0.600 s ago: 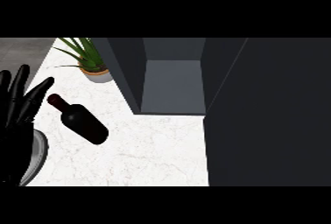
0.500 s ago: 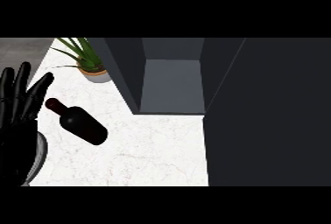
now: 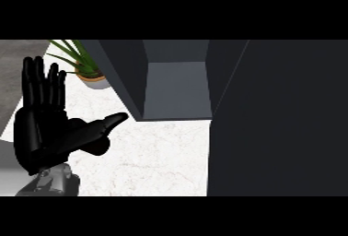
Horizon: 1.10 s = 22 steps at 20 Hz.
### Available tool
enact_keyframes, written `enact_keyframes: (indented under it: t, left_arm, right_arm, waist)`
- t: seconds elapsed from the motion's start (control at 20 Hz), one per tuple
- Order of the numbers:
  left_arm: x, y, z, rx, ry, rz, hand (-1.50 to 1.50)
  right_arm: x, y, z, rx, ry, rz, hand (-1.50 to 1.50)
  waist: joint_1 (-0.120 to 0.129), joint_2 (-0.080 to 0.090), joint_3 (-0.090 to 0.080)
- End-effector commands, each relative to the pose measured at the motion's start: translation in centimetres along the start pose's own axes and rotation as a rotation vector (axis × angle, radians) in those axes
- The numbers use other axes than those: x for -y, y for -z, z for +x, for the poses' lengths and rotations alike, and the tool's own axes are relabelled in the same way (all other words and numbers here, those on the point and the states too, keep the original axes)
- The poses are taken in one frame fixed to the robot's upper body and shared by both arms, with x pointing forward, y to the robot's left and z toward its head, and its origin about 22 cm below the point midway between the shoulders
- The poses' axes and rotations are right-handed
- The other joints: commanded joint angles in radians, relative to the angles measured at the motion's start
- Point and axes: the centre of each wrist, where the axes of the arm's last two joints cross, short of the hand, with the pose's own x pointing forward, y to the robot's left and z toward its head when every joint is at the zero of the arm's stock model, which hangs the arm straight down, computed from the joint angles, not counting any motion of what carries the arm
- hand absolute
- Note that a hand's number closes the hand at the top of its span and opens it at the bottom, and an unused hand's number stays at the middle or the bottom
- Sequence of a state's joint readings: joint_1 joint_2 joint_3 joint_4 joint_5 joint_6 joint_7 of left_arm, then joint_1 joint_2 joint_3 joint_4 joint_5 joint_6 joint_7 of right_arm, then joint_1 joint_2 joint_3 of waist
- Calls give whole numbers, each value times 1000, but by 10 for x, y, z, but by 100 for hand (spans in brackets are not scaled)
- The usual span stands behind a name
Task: Pick up the wine, place it into the cabinet and close the cabinet
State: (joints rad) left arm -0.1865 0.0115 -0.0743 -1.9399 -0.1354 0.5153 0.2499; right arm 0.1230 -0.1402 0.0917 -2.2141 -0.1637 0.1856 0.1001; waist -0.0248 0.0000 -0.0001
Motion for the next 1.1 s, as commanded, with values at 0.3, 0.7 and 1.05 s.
enact_keyframes:
  t: [0.3, 0.7, 1.05]
  left_arm:
    - [84, 3, 27, -47, -74, 29, -150]
    - [104, 13, 41, -40, -86, 74, -150]
    - [95, 8, 65, -47, -84, 135, -150]
  right_arm:
    - [3, -3, 50, -35, 27, 56, -150]
    - [3, -13, 54, -39, 35, 55, -150]
    - [-11, -7, 77, -31, 18, 43, -150]
  waist:
    - [18, -1, 0]
    - [15, -1, 1]
    - [23, -4, 0]
